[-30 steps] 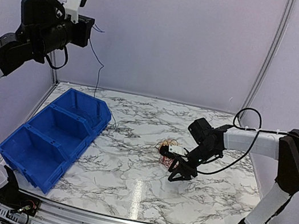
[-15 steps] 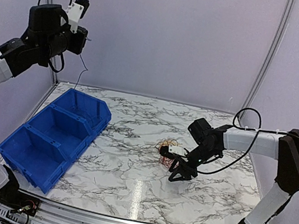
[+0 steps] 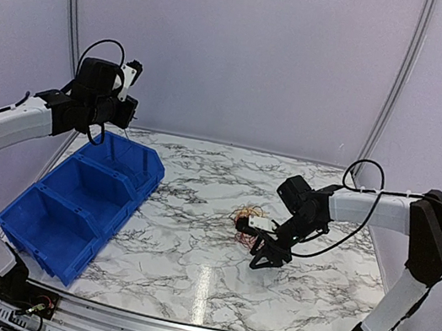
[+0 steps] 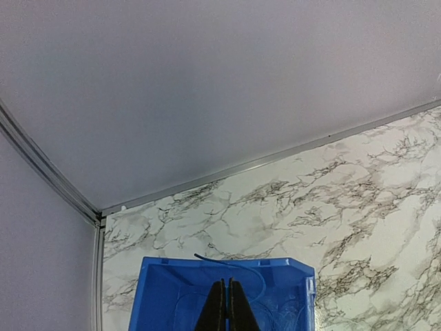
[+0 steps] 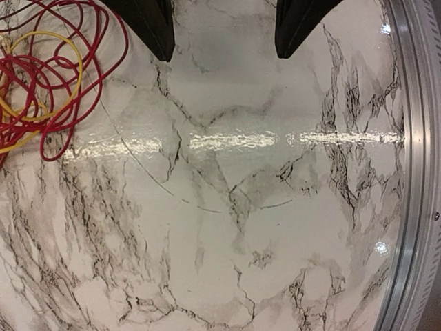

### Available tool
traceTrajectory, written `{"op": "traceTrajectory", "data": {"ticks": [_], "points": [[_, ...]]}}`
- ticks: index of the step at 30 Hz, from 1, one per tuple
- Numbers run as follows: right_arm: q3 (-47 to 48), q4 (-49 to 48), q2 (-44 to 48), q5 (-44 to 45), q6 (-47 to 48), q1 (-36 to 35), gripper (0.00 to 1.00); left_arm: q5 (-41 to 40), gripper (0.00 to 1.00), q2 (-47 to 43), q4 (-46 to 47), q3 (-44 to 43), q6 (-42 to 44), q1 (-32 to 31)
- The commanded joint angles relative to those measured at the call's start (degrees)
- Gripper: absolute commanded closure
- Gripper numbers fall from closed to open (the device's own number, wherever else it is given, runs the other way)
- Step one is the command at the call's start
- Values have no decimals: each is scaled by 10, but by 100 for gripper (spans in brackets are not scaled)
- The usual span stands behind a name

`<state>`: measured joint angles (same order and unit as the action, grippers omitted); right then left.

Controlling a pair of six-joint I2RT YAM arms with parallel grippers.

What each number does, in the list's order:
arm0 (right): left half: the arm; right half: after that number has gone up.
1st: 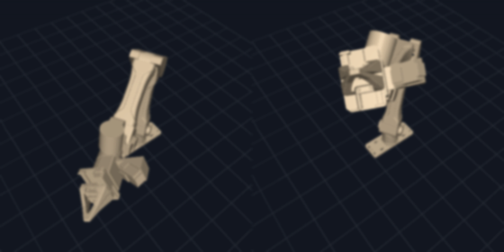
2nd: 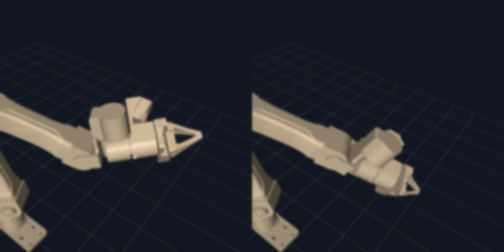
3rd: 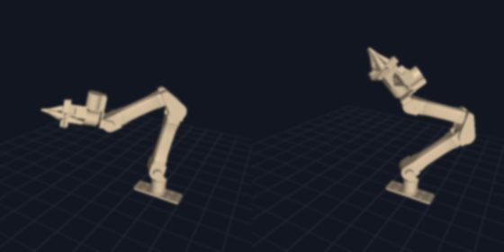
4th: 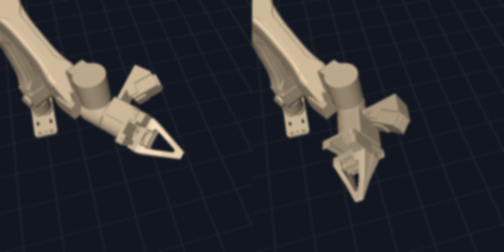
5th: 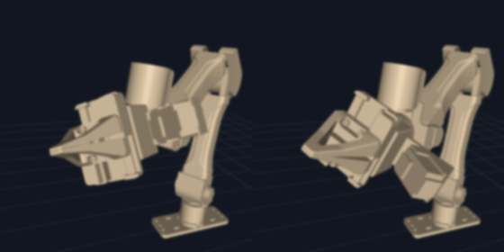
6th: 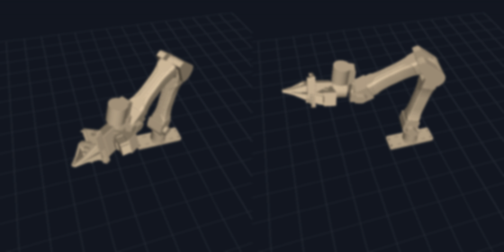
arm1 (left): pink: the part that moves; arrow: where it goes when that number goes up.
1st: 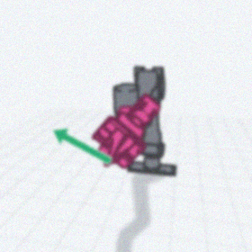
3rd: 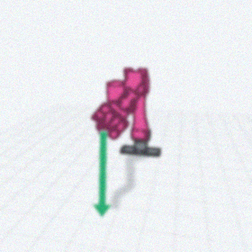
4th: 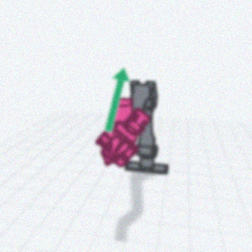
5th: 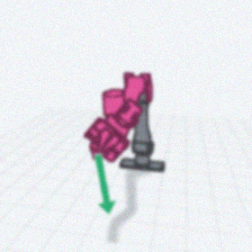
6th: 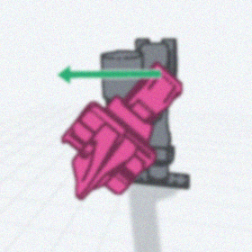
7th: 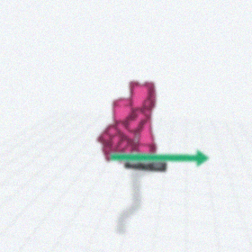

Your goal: Untangle the cables

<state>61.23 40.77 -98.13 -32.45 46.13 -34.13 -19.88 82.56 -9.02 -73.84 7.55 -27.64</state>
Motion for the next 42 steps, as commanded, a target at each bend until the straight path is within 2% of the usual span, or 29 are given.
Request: {"op": "traceTrajectory", "data": {"ticks": [1,12,18,25,26,28,31,35,42], "points": [[2,4,-15,9,6,2,49,55,100,7,29,23,-41,10],[6,12,-41,9,9,1,49,26,100,5,2,118,-71,10],[8,15,-52,11,8,-11,49,24,100,72,-53,83,-100,23],[6,9,-64,27,5,-20,49,79,100,144,-69,40,-127,55],[6,8,-65,28,5,-22,49,95,99,154,-76,30,-133,63],[6,8,-66,32,5,-24,49,114,81,162,-92,13,-143,71],[5,9,-61,31,5,-25,49,116,68,135,-82,21,-147,72],[5,7,-58,27,5,-25,50,94,62,79,-38,61,-152,71],[10,14,-54,12,5,-26,50,122,60,-4,48,122,-128,47]]}}
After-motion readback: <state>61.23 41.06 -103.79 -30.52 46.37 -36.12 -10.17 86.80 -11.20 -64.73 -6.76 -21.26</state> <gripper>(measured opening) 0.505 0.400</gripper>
